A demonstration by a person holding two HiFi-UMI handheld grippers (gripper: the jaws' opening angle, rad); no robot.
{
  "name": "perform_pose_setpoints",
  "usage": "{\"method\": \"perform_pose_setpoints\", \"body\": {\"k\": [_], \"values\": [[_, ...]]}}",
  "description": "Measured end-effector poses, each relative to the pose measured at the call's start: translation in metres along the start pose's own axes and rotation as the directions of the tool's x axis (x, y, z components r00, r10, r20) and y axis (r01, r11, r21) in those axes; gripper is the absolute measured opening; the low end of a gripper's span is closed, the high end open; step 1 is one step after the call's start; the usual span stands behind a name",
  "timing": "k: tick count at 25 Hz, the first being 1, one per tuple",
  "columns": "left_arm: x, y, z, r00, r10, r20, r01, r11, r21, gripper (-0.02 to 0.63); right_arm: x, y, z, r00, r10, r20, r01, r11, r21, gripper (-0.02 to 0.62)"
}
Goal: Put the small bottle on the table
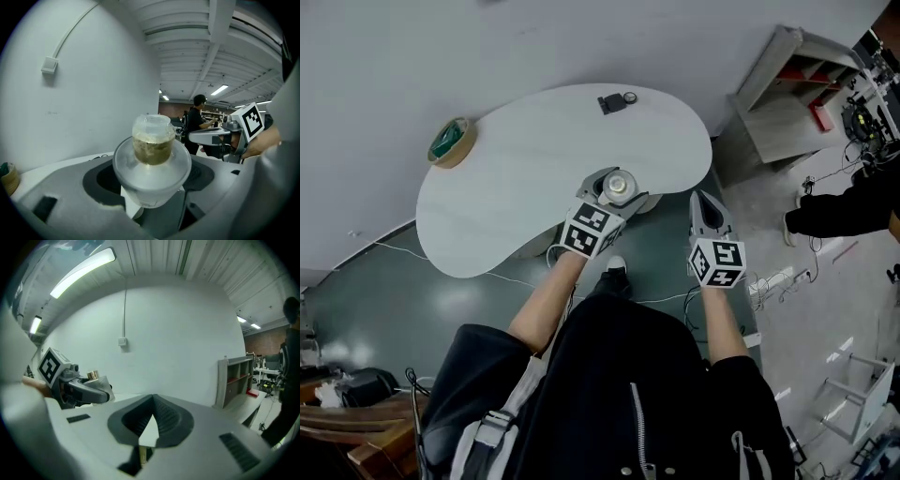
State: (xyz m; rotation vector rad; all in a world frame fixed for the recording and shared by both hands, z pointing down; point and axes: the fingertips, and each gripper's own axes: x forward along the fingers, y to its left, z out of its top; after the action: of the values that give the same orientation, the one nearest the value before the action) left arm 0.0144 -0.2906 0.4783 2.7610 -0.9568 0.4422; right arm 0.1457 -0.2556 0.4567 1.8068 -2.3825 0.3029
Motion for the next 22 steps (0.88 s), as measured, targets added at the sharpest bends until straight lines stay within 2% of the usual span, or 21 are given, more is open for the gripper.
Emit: {"method": "perform_pose_setpoints", "body": {"k": [7, 22], "values": [[0.042, 0.047, 0.016, 0.999, -0.037, -0.007, 0.037, 0.999, 0.013, 0.344, 0.053, -0.016, 0.016, 0.999, -0.033, 0.003, 0.033, 0.999, -0.004, 0.003], [0.078, 0.075, 0.017, 0.997, -0.065, -0.049, 0.066, 0.998, 0.016, 0.345, 0.089, -0.037, 0.016, 0.999, -0.048, -0.022, 0.049, 0.999, 0.007, 0.003]]}}
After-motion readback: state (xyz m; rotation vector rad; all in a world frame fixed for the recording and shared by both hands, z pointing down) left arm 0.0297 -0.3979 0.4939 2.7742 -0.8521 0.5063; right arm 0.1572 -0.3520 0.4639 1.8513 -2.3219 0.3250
